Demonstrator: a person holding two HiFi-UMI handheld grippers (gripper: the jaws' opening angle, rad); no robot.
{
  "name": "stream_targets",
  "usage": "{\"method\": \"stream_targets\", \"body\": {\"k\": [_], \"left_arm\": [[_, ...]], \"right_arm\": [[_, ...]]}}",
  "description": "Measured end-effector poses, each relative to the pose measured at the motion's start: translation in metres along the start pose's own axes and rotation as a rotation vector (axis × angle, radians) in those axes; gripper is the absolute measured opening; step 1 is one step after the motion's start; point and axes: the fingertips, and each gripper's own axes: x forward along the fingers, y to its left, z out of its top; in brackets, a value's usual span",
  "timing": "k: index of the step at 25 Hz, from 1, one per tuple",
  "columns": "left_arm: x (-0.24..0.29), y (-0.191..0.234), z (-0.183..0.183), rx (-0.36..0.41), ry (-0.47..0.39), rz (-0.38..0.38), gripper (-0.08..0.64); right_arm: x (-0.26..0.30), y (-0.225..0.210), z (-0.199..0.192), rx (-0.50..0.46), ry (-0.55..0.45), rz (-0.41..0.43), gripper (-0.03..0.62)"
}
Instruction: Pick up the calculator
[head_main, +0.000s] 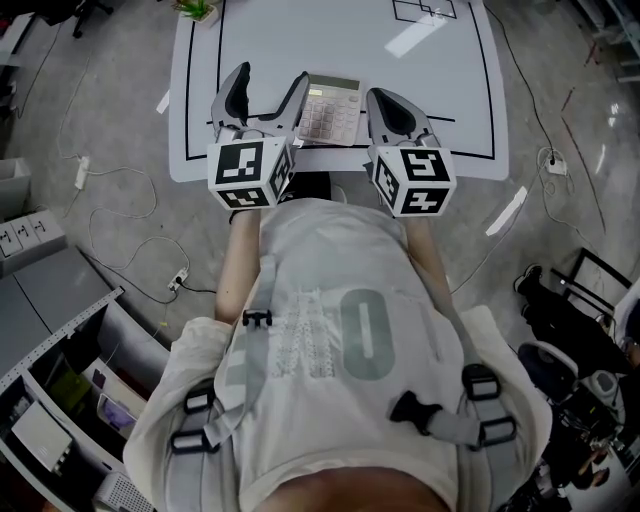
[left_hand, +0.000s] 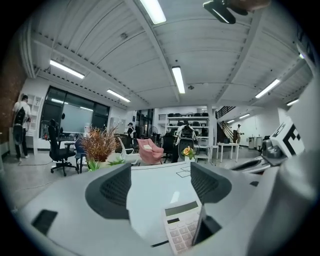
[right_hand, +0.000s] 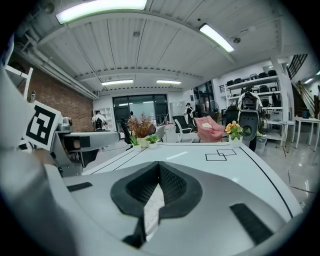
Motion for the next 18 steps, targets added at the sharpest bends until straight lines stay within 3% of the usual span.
{"method": "stream_targets", "body": {"k": [3,18], "left_arm": [[-0.002,-0.002,0.004,-0.04,-0.017,0.006,0.391],[-0.007,-0.003,-0.004,-0.132,-0.003,-0.012,0.393]], "right_arm": [[-0.003,0.002,0.001,0.0,-0.009,0.01,0.005],[-0.012,0.003,-0.005,0.008,-0.014,0.031,0.005]]}}
